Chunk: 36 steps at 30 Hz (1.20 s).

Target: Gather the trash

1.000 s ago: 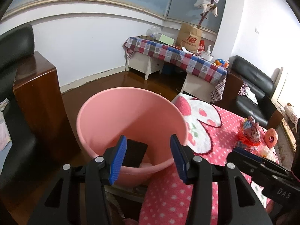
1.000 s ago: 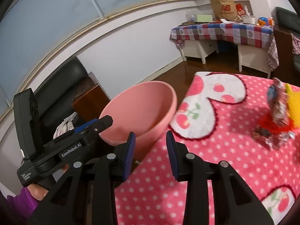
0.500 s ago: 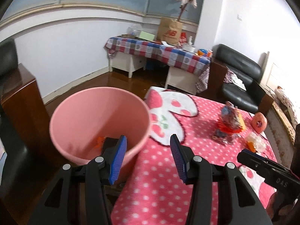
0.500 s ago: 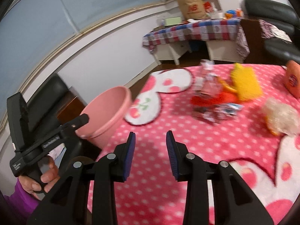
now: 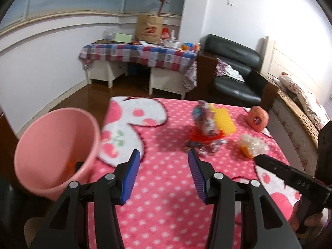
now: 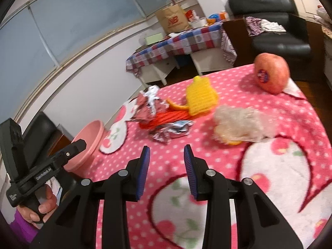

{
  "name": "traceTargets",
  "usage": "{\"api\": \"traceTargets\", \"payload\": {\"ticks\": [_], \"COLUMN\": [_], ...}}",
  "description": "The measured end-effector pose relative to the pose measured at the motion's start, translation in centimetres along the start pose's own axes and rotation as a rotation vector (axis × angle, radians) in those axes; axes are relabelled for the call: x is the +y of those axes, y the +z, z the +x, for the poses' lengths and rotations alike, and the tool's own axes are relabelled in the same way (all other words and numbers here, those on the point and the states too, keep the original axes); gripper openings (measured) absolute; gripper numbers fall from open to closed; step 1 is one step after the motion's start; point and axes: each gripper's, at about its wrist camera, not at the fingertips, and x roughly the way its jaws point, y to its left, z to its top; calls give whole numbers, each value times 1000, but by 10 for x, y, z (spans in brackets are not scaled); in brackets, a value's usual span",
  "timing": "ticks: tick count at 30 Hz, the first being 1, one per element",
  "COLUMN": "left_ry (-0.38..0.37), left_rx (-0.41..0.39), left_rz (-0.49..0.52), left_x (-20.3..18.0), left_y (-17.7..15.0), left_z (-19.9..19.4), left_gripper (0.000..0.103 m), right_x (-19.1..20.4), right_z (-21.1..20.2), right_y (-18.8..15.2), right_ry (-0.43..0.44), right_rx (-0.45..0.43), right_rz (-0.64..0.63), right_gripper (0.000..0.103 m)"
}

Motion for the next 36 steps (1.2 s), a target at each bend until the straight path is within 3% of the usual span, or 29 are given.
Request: {"api": "traceTargets", "payload": {"ticks": [10,17,19,21,22,30,36], "left_ry": [-47,-32,-43,-55,-61,-91,-76], "left_rx": [9,56,72,91,101,77,48], "left_rz": [99,54,31,21,17,-31,-67], "left_x": [-56,-60,-58,-56,-54,-35,-16], "left_y": [27,37,37,35,34,20,11], "left_z": [45,83,90,96,98,76,49], "left_gripper": [47,47,38,21,21,20,19], "right_x": [-33,-45,-48,-51,-52,-67,-102], "right_z": [-13,-22,-25,-27,-28,-11,11], "right_y": [-1,4,8,13,16,45,63], "right_ry": [-17,-15,-24,-29,-33,-70,-34], "right_rx": [-36,-61,-73,-86,-99,-81,-36], "right_rz": [51,65,58,53,50,30,139], "right_gripper": [35,34,35,46,47,49,50]}}
